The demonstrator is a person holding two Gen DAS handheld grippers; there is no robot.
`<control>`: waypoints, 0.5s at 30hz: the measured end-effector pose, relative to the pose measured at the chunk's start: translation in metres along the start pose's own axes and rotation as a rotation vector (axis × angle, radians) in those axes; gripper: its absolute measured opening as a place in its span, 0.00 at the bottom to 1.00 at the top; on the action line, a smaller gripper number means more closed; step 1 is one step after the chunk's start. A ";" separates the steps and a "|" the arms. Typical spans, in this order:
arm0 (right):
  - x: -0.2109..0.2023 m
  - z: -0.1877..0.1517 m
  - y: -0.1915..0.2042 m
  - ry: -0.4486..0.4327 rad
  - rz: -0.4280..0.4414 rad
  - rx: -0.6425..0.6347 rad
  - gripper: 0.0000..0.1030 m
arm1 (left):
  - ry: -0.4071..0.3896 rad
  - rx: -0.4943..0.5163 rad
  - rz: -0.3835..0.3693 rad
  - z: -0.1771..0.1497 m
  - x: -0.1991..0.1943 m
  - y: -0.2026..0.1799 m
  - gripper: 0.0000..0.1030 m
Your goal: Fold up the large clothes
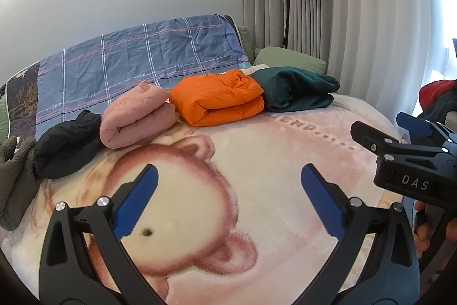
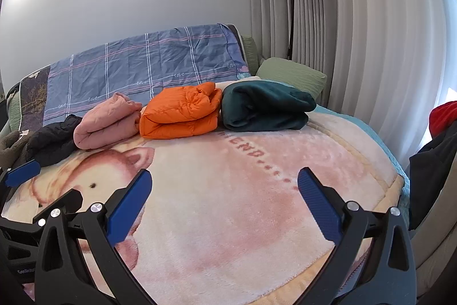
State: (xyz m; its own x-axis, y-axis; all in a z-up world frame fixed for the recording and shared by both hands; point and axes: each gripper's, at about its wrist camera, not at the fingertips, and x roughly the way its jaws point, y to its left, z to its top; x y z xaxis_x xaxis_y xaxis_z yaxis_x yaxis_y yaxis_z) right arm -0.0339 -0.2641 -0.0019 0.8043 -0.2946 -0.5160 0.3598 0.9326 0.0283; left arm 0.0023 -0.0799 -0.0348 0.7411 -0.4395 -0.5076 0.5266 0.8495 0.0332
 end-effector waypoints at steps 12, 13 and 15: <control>0.000 -0.002 0.000 0.005 -0.001 0.002 0.99 | 0.004 0.015 0.014 -0.003 -0.003 -0.004 0.98; -0.001 -0.002 0.001 0.006 0.000 0.000 0.99 | 0.005 0.016 0.015 -0.003 -0.003 -0.004 0.98; -0.001 -0.003 0.000 0.006 0.001 -0.002 0.99 | 0.006 0.017 0.018 -0.004 -0.003 -0.005 0.98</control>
State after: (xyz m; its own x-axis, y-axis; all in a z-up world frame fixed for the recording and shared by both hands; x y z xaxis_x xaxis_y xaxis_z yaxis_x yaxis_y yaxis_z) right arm -0.0358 -0.2632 -0.0040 0.8017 -0.2923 -0.5214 0.3580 0.9333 0.0273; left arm -0.0042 -0.0814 -0.0365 0.7481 -0.4222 -0.5119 0.5201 0.8522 0.0572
